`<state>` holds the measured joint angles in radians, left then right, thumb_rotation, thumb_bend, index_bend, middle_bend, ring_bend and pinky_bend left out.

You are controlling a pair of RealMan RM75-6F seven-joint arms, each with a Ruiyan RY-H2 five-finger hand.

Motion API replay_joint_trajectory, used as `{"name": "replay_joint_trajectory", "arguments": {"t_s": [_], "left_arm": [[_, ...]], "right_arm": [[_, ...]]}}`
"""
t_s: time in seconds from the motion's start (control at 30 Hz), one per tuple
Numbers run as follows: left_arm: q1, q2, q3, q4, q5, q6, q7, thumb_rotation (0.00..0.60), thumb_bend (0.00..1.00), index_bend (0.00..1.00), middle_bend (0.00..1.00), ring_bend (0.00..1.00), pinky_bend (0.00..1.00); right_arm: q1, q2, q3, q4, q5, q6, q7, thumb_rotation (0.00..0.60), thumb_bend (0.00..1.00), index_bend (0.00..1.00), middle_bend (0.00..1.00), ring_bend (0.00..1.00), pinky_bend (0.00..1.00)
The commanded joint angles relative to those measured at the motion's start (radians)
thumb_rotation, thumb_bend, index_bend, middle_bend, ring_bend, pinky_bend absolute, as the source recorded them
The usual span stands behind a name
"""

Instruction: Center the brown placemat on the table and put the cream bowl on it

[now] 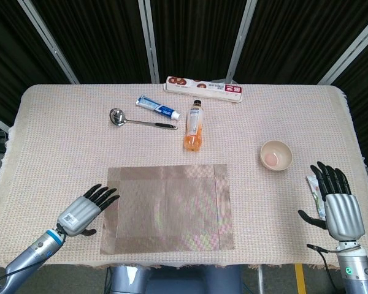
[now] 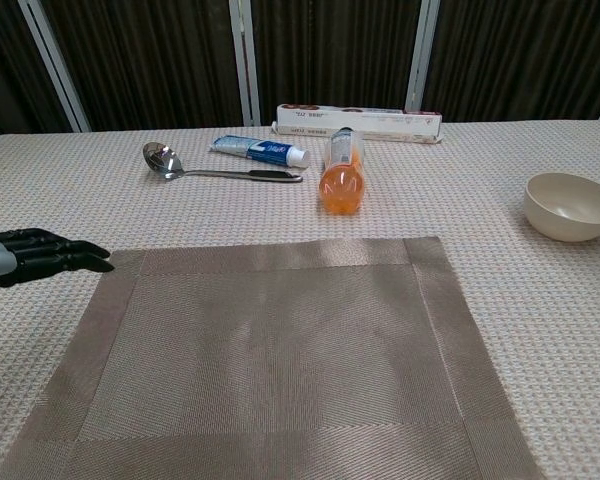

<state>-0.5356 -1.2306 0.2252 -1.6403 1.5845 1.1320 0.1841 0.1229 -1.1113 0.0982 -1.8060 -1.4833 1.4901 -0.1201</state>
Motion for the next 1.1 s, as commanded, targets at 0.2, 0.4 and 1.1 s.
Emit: {"name": "replay_joint_trajectory", "arguments": {"t_s": [0.2,0.4,1.1], "left_arm": [[0.084,0.092,-0.085,-0.026,-0.024,0.215,-0.107,0.6,0.0,0.0,0.0,0.0,0.0],[0.156,0.073,-0.162,-0.044,-0.139,0.321,0.003,0.6,0.0,0.0,0.0,0.0,0.0],[0.209,0.055,-0.238,0.02,-0.218,0.342,-0.011,0.6,0.0,0.0,0.0,0.0,0.0]], "right_arm": [[0.057,-0.042,-0.002,0.054,0.069,-0.132,-0.04,0.6,0.0,0.0,0.0,0.0,0.0],[0.153,-0.079,0.028,0.118,0.153,-0.3,-0.062,0.6,0.0,0.02,0.0,0.0,0.0],[0.418,-0.356,0.132,0.578,0.376,-0.591,-0.196,0.6,0.09,0.3,0.0,0.0,0.0]]}}
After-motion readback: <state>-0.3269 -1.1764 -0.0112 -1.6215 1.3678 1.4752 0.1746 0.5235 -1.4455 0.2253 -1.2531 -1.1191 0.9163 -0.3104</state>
